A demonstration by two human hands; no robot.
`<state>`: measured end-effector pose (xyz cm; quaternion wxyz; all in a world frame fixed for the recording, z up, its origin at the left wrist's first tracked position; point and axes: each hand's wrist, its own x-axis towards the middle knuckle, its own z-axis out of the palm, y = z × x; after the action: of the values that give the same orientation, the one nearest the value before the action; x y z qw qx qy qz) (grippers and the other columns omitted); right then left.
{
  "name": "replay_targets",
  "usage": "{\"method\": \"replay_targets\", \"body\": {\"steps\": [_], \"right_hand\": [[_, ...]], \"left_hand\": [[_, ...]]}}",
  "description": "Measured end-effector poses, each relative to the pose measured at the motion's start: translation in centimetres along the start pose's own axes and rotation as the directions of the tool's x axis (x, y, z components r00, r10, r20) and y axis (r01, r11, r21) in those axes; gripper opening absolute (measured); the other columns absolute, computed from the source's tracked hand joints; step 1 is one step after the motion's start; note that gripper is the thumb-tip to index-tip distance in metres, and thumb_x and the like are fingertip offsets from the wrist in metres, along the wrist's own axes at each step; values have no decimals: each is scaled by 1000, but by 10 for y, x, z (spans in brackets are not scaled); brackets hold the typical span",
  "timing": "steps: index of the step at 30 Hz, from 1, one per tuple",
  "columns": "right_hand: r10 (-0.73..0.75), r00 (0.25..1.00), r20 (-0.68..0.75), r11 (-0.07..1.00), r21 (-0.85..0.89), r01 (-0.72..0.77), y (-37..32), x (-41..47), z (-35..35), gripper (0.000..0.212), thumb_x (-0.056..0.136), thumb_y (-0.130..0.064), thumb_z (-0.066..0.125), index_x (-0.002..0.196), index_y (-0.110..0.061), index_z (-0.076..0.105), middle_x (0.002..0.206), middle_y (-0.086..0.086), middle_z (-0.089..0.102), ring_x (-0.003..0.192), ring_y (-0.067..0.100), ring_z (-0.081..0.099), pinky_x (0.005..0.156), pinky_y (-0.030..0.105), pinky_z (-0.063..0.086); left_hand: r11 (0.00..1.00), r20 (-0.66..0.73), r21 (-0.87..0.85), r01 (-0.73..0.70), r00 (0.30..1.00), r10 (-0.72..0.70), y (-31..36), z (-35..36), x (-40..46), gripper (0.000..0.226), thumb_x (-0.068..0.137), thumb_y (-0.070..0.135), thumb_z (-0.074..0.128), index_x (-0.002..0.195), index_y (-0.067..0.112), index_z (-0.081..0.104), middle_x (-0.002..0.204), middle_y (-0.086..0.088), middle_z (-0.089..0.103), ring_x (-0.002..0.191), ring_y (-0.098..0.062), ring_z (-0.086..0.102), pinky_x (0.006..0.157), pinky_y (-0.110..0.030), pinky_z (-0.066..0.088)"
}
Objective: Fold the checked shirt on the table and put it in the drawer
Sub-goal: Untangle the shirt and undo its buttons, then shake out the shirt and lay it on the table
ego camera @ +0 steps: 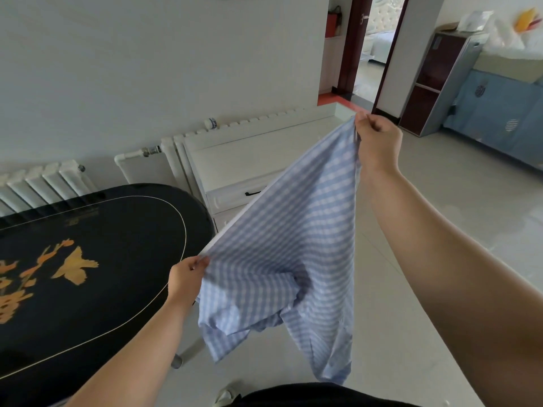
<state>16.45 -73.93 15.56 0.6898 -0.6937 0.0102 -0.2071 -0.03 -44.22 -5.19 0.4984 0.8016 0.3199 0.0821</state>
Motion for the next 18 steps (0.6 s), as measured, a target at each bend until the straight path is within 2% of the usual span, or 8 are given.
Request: {"method": "replay_targets", "body": {"steps": [2,5,7,11,13,15,17,18], "right_hand": [[-9,1000,-24,1000,3,9,0,5,-3,46,93,-17,58,51,-18,39,40,-14,33,43,2,29,51,15,30],[9,995,-98,1000,10,-8,9,19,-19,33,93,-19,59,62,-7,57,55,-8,45,53,4,40,56,18,39],[68,982,-175,998,15,-66,15,29,-37,29,94,-22,58,69,-7,61,62,-6,49,57,4,44,58,15,42],[223,921,-320,975,70,-212,37,38,-73,31,95,-30,58,65,-21,56,63,-7,50,60,6,46,50,12,40],[350,878,-325,937,116,-331,50,31,-86,22,95,-34,57,81,-18,63,72,-5,58,72,12,56,59,16,45],[453,840,-298,891,123,-437,64,25,-96,31,97,-36,53,111,-12,65,100,5,67,97,24,64,69,25,46],[510,818,-264,860,169,-482,67,23,-103,41,100,-33,46,129,-6,55,129,12,60,116,29,58,67,21,43],[535,807,-249,844,183,-503,65,24,-105,40,100,-33,46,130,-7,54,132,10,59,114,27,59,65,19,45]], "left_hand": [[995,-86,-104,10,996,-19,10,6,-3,19,95,27,55,90,15,69,69,-7,56,62,-23,48,58,-33,41],[991,-277,-62,-118,956,96,37,1,7,21,96,21,49,101,14,69,88,-4,65,85,-25,60,76,-41,51],[965,-374,77,-252,890,262,70,-9,20,24,93,13,46,101,8,68,98,-10,66,96,-32,58,83,-44,48],[810,-444,183,-558,688,574,169,-32,34,24,90,6,44,99,2,67,99,-15,65,97,-33,56,80,-35,40],[674,-412,284,-682,548,728,211,-41,38,22,91,8,46,98,0,65,100,-18,64,96,-35,55,80,-37,40],[530,-291,445,-722,442,848,237,-46,43,21,91,10,48,100,-1,64,101,-20,63,93,-38,57,77,-42,42],[392,-104,579,-715,412,905,243,-49,51,19,92,11,51,104,0,62,105,-22,62,89,-43,59,71,-46,44],[328,-2,619,-713,416,909,239,-51,56,19,93,12,52,106,0,61,106,-22,60,85,-45,60,68,-47,46]]}}
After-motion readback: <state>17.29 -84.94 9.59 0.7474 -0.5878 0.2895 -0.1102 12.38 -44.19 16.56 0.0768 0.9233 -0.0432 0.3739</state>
